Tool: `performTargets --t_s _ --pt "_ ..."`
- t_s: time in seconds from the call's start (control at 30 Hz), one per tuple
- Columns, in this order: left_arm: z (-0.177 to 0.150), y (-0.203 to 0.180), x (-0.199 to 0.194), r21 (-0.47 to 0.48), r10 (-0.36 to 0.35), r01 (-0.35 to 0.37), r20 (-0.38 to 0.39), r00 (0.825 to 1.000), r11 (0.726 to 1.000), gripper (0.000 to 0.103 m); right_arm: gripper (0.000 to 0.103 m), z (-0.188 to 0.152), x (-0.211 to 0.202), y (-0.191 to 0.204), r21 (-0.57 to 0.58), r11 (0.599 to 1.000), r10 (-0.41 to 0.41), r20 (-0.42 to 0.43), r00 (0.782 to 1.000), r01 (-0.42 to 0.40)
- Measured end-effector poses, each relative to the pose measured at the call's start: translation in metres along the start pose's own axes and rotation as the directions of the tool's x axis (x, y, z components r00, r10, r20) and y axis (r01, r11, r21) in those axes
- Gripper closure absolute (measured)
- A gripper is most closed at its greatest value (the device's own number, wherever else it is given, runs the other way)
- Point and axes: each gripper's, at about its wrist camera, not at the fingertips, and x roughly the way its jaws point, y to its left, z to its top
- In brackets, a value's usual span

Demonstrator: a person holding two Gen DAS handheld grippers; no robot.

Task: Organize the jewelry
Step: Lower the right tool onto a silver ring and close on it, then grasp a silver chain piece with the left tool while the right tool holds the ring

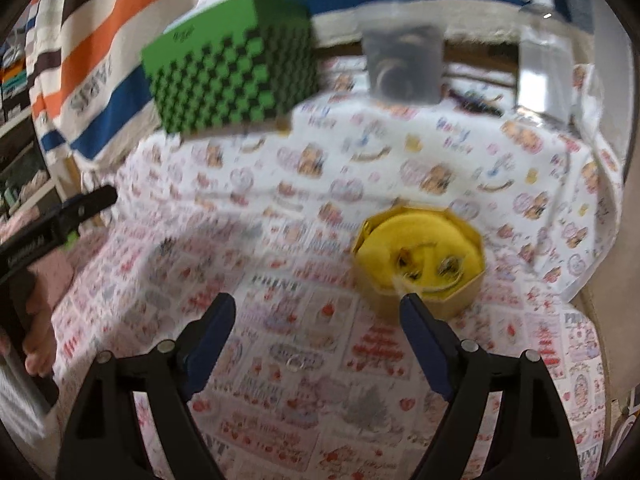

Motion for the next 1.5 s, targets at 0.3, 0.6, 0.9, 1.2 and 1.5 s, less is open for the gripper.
performTargets --t_s 0.3,0.6,0.9,1.2,1.5 --pt "-0.009 0.003 0.018 0.010 0.061 -0.061 -0.025 0.998 0.998 0.017 0.055 -0.020 0.034 0.019 -0.103 0.990 0.076 -0.166 0.983 -0.094" --pt "-0.010 0.011 0.026 -0.014 0.076 -0.076 -0.046 0.996 0.997 0.017 0.076 -0.025 0.059 0.015 -0.095 0.993 0.052 -0.230 0.972 -0.075" --pt "-0.002 0.029 0.018 -0.005 0.118 -0.118 0.054 0.992 0.993 0.017 0.091 -0.028 0.059 0.019 -0.138 0.988 0.031 -0.232 0.972 -0.065" --pt "-0.010 0.089 0.057 -0.176 0.146 -0.163 -0.105 0.984 0.971 0.040 0.091 -0.023 0.046 0.015 -0.107 0.992 0.045 -0.186 0.982 -0.066" --pt "-0.023 0.053 0.095 -0.053 -0.019 0.005 -0.269 0.963 0.999 0.065 0.091 -0.017 0.039 0.002 -0.045 0.998 0.039 -0.161 0.986 -0.047"
